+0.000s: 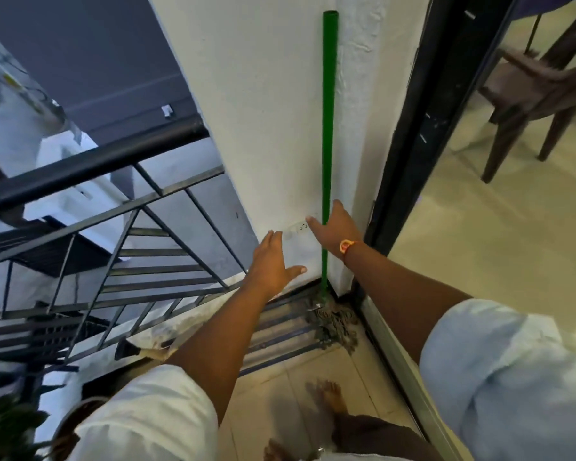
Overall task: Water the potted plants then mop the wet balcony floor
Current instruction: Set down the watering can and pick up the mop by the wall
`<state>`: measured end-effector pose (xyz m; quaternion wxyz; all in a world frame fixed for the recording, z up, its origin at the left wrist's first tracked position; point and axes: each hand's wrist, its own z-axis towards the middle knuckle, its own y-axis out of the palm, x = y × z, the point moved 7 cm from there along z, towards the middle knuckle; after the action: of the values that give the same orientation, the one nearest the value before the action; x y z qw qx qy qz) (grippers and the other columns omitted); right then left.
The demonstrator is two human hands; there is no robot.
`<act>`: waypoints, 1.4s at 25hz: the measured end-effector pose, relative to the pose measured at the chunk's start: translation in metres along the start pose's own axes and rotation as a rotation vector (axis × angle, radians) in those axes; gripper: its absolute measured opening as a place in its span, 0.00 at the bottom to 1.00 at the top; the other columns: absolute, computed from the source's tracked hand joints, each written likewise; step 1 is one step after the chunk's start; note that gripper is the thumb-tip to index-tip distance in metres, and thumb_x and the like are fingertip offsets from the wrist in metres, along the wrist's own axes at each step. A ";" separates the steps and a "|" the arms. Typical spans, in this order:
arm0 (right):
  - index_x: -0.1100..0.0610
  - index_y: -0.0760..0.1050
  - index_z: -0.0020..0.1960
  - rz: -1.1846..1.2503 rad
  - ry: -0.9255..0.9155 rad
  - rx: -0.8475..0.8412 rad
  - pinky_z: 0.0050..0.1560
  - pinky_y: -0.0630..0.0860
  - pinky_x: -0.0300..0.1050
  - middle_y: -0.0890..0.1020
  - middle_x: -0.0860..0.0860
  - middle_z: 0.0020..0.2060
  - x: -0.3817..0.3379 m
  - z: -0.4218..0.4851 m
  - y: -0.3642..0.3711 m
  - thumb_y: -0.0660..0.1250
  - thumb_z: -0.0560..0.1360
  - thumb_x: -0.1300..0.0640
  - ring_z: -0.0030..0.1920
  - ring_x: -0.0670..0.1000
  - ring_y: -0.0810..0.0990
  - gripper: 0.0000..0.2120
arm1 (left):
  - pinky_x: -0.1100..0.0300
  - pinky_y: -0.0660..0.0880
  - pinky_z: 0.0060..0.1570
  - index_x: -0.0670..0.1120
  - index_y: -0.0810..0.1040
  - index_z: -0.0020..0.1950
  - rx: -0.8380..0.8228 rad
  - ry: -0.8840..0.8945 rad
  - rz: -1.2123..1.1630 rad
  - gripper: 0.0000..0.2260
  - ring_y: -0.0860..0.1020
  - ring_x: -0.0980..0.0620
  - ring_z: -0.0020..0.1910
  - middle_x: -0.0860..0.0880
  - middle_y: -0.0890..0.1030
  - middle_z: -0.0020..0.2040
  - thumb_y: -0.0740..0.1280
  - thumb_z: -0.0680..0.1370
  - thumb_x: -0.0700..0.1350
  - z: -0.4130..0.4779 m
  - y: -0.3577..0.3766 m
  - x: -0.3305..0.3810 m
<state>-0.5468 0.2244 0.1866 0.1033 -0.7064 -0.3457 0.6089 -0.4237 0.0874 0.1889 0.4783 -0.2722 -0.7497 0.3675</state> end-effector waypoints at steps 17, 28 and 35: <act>0.54 0.73 0.65 0.153 -0.102 -0.062 0.46 0.72 0.43 0.80 0.51 0.53 -0.035 0.091 0.005 0.63 0.81 0.42 0.50 0.53 0.78 0.20 | 0.47 0.69 0.74 0.46 0.63 0.81 0.253 -0.076 -0.330 0.34 0.69 0.44 0.78 0.45 0.68 0.80 0.73 0.80 0.52 0.030 -0.084 0.002; 0.53 0.74 0.53 -0.276 -0.276 -0.338 0.48 0.69 0.45 0.79 0.52 0.45 0.018 -0.018 0.036 0.64 0.80 0.41 0.46 0.53 0.77 0.14 | 0.41 0.78 0.65 0.47 0.78 0.47 0.271 0.234 -0.706 0.06 0.86 0.45 0.53 0.44 0.86 0.49 0.71 0.82 0.46 -0.040 -0.120 0.144; 0.52 0.75 0.50 -0.413 -0.298 -0.331 0.45 0.69 0.46 0.80 0.52 0.43 0.041 -0.118 0.030 0.65 0.80 0.41 0.45 0.55 0.78 0.14 | 0.57 0.79 0.50 0.48 0.73 0.38 0.282 0.226 -0.733 0.17 0.81 0.55 0.35 0.53 0.79 0.29 0.68 0.83 0.54 -0.155 -0.086 0.134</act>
<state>-0.4254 0.2601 0.1653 0.0564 -0.5310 -0.5882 0.6073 -0.3395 0.1846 0.3699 0.6895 0.0427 -0.6821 0.2397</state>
